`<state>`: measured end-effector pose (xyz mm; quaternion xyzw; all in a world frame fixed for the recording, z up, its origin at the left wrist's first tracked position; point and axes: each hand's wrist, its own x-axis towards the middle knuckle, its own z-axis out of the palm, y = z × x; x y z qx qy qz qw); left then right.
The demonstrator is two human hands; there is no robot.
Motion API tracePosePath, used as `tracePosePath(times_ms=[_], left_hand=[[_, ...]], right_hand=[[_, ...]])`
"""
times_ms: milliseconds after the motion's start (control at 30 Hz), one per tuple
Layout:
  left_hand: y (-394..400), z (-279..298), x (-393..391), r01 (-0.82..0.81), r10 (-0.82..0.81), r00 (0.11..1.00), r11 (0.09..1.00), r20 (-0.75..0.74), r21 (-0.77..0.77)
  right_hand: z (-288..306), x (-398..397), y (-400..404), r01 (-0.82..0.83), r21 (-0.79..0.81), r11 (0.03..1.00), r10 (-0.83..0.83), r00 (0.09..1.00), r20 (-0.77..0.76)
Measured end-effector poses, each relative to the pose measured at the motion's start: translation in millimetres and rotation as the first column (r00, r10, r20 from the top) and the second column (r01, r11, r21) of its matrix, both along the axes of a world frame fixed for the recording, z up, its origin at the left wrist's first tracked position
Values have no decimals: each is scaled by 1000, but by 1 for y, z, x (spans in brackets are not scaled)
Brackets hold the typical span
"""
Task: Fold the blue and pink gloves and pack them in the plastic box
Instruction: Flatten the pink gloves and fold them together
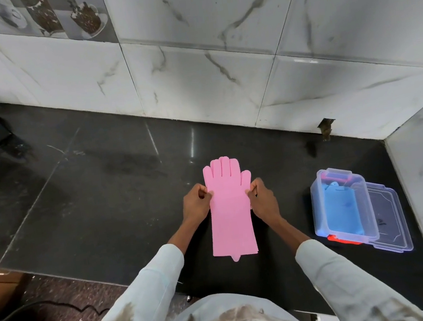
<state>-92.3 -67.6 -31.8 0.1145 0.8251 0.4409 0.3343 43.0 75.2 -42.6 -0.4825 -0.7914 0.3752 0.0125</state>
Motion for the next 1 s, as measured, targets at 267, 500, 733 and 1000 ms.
tracePosePath(times_ms=[267, 500, 733, 1000], left_hand=[[3, -1, 0, 78, -86, 989, 995, -121, -66], [5, -1, -3, 48, -52, 997, 997, -58, -64], [5, -2, -4, 29, -30, 999, 999, -24, -42], [-4, -6, 5, 2, -4, 998, 1000, -63, -27]], right_hand=[[6, -10, 10, -98, 32, 995, 94, 988, 119], [5, -10, 10, -47, -16, 999, 49, 993, 107], [4, -6, 11, 19, -89, 996, -14, 999, 53], [0, 8, 8, 10, -114, 993, -7, 1000, 26]])
